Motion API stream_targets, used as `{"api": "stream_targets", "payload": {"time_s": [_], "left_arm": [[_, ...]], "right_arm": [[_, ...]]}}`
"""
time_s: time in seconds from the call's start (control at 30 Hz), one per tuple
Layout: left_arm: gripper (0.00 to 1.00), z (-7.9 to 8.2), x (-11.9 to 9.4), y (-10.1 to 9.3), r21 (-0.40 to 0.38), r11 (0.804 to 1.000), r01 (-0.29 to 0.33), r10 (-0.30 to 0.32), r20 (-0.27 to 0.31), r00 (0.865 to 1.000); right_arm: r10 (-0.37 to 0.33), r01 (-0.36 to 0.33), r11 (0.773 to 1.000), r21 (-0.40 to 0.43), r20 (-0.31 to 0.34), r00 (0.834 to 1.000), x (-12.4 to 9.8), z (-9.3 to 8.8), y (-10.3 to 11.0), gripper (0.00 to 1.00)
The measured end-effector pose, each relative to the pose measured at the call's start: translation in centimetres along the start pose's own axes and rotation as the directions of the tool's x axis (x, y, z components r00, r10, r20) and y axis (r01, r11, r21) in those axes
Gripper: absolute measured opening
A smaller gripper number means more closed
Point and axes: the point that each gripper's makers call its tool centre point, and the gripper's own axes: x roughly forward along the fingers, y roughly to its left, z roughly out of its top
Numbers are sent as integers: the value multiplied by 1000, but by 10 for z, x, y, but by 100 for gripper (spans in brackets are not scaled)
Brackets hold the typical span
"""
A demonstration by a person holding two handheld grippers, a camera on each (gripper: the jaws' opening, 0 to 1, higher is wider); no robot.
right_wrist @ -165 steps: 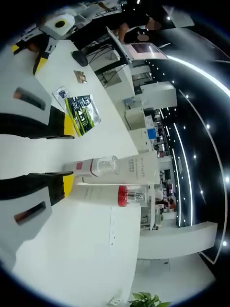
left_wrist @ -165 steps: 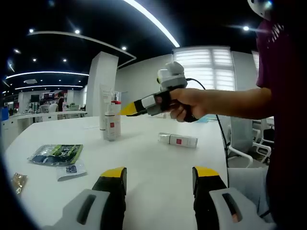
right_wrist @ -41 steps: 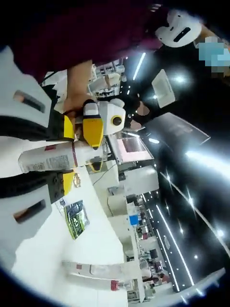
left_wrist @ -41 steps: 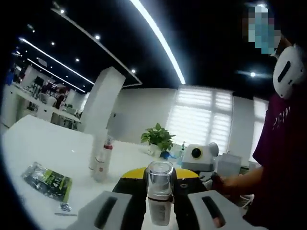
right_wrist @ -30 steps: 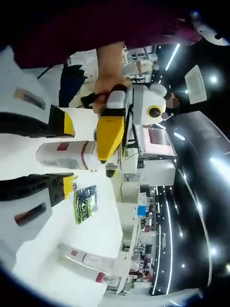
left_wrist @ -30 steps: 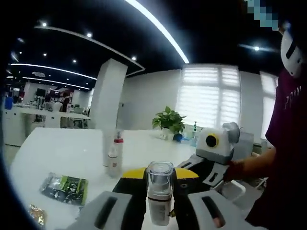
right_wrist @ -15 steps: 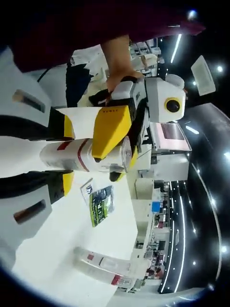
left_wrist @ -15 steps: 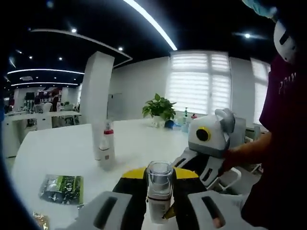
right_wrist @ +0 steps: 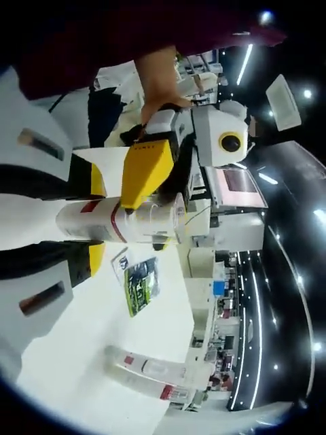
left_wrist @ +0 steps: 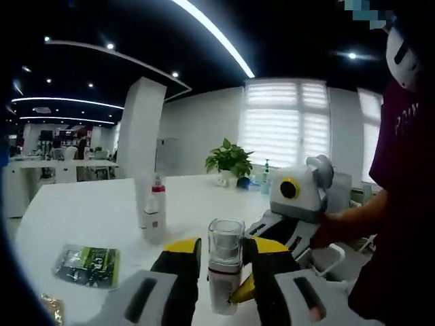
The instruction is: Arrange the skincare products in the storage area until every visible bottle or jar stands upright without overlapping.
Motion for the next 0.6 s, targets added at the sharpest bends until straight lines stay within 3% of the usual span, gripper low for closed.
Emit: {"api": "stream_targets", "payload": {"time_s": [0.13, 0.27, 0.6], "left_arm": [[41, 2, -6, 11, -66, 998, -18, 23, 86, 996], [52, -14, -12, 25, -109, 992, -61, 74, 120, 990], [56, -55, -16, 38, -148, 983, -106, 120, 92, 988]], "right_arm": [[-28, 28, 1000, 11, 0, 1000, -3, -2, -16, 20], [-62, 62, 998, 1, -3, 998, -8, -1, -33, 20], [-145, 145, 989, -4, 27, 989, -15, 9, -75, 20]]}}
